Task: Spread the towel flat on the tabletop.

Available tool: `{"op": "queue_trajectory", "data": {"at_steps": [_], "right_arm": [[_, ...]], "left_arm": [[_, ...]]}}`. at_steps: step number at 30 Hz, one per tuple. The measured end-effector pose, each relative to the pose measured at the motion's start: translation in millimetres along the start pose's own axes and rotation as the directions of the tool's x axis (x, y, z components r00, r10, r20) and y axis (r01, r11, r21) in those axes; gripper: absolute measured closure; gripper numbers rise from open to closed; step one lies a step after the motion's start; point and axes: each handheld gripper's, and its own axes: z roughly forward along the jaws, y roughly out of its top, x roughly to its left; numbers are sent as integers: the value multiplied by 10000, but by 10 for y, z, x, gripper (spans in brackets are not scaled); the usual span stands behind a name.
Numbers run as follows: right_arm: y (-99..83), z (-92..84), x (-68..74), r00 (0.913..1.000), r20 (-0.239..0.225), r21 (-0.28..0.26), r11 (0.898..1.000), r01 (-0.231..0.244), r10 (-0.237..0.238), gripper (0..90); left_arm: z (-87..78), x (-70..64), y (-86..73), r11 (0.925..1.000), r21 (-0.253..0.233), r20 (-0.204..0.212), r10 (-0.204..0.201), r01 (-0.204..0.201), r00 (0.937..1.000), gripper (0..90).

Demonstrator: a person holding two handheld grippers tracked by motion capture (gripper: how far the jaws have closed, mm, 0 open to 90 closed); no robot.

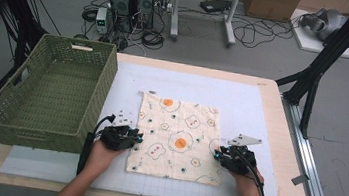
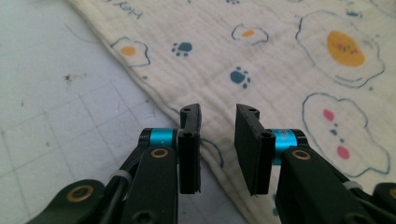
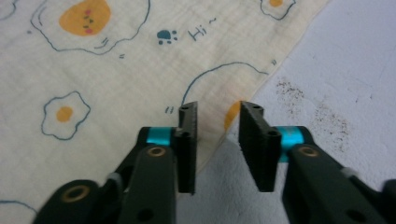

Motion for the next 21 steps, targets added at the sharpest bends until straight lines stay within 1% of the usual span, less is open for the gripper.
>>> {"op": "queue_trajectory", "data": {"at_steps": [1,2,4,6,7,8,10,11,12,14,15,16,17,18,19,21], "right_arm": [[1,-5,-15,10000,-77,-107,9999,-13,13,634],[5,-20,-22,9999,-95,-237,9997,-84,82,615],[23,-63,-56,9999,47,-571,9983,-141,144,536],[40,-107,-95,9993,310,-864,9961,-190,217,461],[44,-128,-112,9985,444,-996,9946,-285,330,433],[45,-145,-137,9978,603,-1101,9937,-219,286,396],[44,-167,-178,9955,849,-1259,9916,-303,412,334],[39,-176,-198,9946,940,-1318,9908,-319,445,315],[34,-183,-216,9937,990,-1361,9900,-382,520,296],[22,-193,-256,9927,1063,-1407,9892,-420,572,288],[19,-196,-260,9925,1062,-1411,9890,-445,598,287],[16,-202,-270,9924,1106,-1423,9891,-380,541,279],[15,-206,-274,9922,1130,-1479,9884,-360,531,263],[15,-216,-275,9917,1152,-1524,9875,-399,579,245],[15,-226,-277,9914,1152,-1656,9853,-419,616,223],[15,-252,-288,9920,1073,-1916,9805,-446,661,191]], "left_arm": [[-3,7,0,10000,65,-10,40,-40,10000,715],[-3,7,-5,10000,46,-72,-13,14,10000,724],[-10,16,-9,10000,57,-62,-42,42,10000,733],[-24,28,-15,9999,51,-105,-120,120,9999,727],[-37,43,-21,9998,35,-84,-201,202,9998,717],[-52,57,-26,9995,-74,-118,-313,312,9994,693],[-96,98,-27,9978,-360,-87,-552,548,9984,627],[-119,120,-22,9955,-610,-30,-733,730,9973,593],[-142,139,-14,9915,-927,-9,-917,912,9958,534],[-189,164,3,9827,-1583,-220,-1008,961,9947,391],[-209,167,14,9771,-1921,-426,-1018,919,9939,317],[-226,170,24,9718,-2181,-460,-1016,893,9938,258],[-239,170,34,9675,-2376,-505,-1015,868,9936,233],[-250,173,41,9656,-2479,-599,-960,784,9936,195],[-258,181,44,9634,-2561,-520,-956,792,9941,173],[-271,192,45,9604,-2686,-305,-856,743,9959,175]]}}
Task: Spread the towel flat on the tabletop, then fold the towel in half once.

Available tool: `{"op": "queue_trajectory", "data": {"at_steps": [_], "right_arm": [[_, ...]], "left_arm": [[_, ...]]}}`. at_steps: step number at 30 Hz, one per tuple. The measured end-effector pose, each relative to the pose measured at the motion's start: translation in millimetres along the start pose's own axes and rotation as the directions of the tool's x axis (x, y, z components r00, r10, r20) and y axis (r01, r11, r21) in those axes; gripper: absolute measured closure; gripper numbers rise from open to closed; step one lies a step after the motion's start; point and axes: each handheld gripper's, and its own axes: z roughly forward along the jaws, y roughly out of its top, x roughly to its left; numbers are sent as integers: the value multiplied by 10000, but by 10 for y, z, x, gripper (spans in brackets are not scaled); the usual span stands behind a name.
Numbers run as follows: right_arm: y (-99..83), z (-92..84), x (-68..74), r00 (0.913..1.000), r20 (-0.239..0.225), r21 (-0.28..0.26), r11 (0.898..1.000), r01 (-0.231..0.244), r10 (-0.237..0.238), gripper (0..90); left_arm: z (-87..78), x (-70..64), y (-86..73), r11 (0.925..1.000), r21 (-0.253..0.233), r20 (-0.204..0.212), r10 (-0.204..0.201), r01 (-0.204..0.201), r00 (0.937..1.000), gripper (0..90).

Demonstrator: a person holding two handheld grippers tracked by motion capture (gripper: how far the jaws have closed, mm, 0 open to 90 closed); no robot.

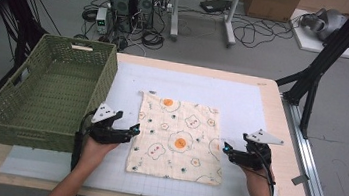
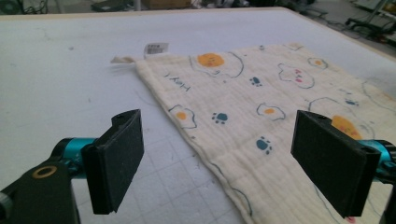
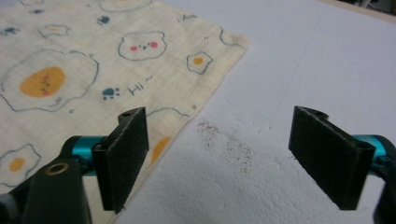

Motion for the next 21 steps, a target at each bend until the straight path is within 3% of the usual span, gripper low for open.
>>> {"op": "queue_trajectory", "data": {"at_steps": [3,6,21], "right_arm": [[5,-36,-7,9999,-88,-307,9994,-151,149,123],[7,-56,-17,9995,-230,-487,9985,-242,231,121],[-13,-54,-37,9991,-288,-397,9986,-335,324,120]], "left_arm": [[-12,-4,11,9994,-324,378,110,-98,9992,177],[-20,-1,23,9986,-527,575,49,-18,9983,192],[-5,4,12,9997,-218,608,-67,81,9981,190]]}}
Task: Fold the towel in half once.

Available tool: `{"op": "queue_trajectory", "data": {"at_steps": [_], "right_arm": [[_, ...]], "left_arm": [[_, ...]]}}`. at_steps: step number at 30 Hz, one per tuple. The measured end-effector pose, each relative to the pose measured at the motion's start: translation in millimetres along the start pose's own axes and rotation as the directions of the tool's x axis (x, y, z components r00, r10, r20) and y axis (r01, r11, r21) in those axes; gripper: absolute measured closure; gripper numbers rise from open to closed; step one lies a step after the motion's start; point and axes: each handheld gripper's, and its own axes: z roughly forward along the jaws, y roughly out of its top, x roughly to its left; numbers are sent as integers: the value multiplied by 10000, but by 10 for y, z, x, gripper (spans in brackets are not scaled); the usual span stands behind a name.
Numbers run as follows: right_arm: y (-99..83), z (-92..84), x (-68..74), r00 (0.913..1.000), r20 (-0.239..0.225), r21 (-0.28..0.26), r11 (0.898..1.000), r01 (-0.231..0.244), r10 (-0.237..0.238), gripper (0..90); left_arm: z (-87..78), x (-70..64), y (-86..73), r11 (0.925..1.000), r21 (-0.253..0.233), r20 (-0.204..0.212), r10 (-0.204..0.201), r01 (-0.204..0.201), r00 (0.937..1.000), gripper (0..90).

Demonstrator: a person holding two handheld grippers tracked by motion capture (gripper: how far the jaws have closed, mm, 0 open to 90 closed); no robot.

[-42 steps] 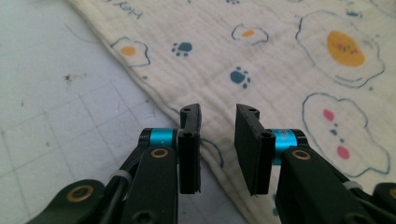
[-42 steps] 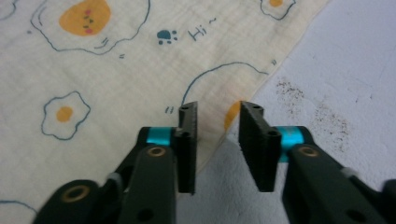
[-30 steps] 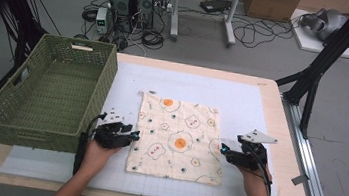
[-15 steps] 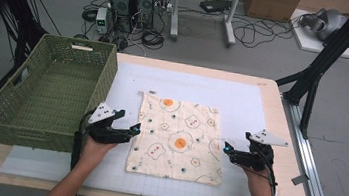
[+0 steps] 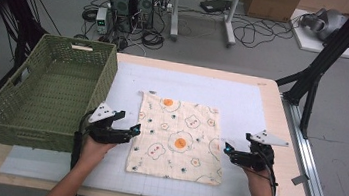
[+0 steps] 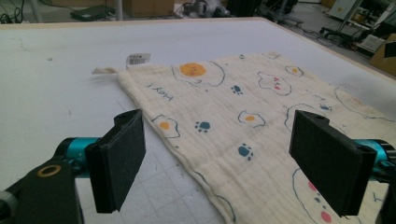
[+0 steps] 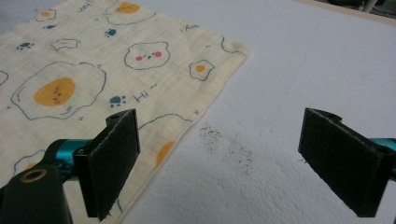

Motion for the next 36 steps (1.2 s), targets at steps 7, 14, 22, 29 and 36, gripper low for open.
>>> {"op": "queue_trajectory", "data": {"at_steps": [7,14,22,29,36], "right_arm": [[-8,9,9,10000,8,108,9999,5,-5,120],[-15,30,10,9999,-38,216,9997,103,-102,121],[-18,32,10,9999,-134,236,9997,-32,35,120],[-18,49,14,9998,-190,326,9994,-103,110,120],[-16,77,27,9996,-262,381,9993,-52,62,121]], "left_arm": [[7,4,-2,10000,64,-68,-58,59,10000,189],[80,0,-44,9980,579,-104,-232,238,9997,198],[253,52,40,9951,811,-271,-549,570,9981,215],[471,125,364,9965,700,-382,-438,463,9983,220],[736,245,558,9912,1199,-704,-485,568,9963,244]]}}
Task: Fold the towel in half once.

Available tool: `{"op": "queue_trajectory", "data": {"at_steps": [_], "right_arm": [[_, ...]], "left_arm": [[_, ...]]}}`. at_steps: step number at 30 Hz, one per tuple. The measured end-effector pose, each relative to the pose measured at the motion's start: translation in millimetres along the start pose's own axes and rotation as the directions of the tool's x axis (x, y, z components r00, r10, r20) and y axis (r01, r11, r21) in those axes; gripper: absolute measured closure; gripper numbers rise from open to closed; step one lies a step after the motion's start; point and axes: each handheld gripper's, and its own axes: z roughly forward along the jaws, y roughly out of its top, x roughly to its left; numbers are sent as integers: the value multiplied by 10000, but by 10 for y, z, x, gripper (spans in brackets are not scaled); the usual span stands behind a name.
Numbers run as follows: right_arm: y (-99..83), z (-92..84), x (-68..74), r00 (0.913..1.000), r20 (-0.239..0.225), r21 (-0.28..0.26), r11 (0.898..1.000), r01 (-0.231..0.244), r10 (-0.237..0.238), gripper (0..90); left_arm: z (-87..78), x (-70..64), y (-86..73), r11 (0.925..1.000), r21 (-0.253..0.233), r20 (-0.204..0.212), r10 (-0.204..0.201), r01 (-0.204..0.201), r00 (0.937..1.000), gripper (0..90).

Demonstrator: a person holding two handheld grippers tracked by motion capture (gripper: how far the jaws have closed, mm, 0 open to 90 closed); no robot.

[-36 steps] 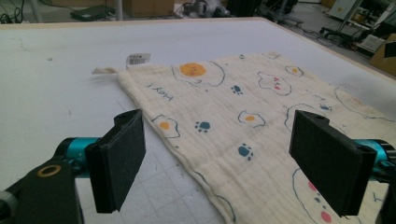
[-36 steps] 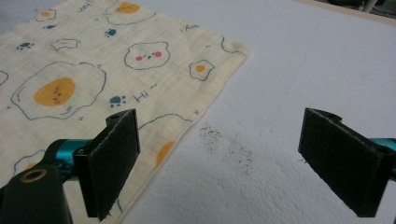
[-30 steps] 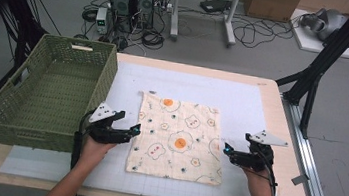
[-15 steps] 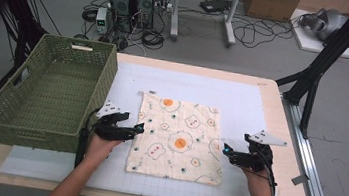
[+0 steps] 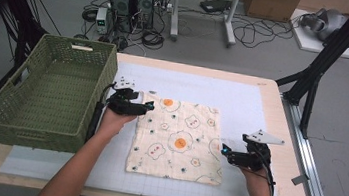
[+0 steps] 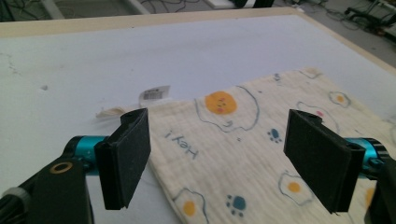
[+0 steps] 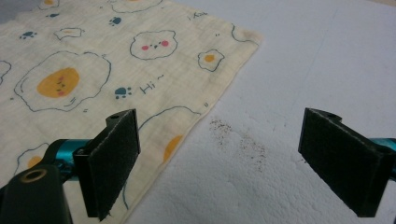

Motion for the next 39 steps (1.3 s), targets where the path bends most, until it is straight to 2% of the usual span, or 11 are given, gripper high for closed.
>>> {"op": "queue_trajectory", "data": {"at_steps": [4,6,8,14,18,19,23,29,33,36,39], "right_arm": [[0,1,3,10000,-34,28,10000,-26,26,121],[1,9,2,10000,-48,22,10000,-4,4,121],[2,25,-6,10000,-83,29,10000,-23,23,121],[9,70,-12,9998,-155,111,9999,-86,88,121],[7,66,-16,9997,-188,127,9998,-123,126,121],[6,67,-17,9997,-191,120,9998,-130,133,121],[10,103,-31,9995,-237,189,9996,-211,216,121],[147,267,-109,9992,-151,594,9976,-347,357,121],[260,445,-203,9958,-223,699,9937,-874,891,121],[381,637,-276,9959,-181,1122,9899,-863,889,123],[500,775,-341,9956,-195,1469,9853,-875,913,129]], "left_arm": [[157,102,31,9985,543,-618,67,-33,9981,297],[237,150,33,9974,724,-1132,58,25,9936,357],[320,199,40,9944,1054,-1363,137,8,9906,384],[485,263,42,9937,1117,-1548,178,-5,9878,437],[574,284,-31,9877,1562,-1695,309,-42,9850,460],[590,282,-46,9855,1695,-1702,406,-114,9846,477],[622,232,-62,9792,1895,-1980,1100,-721,9740,565],[629,204,-69,9781,1856,-1562,1241,-943,9799,838],[621,237,-71,9835,1732,-1425,772,-520,9868,854],[605,274,-70,9849,1717,-1307,461,-232,9904,858],[597,290,-72,9850,1717,-1258,417,-197,9912,858]]}}
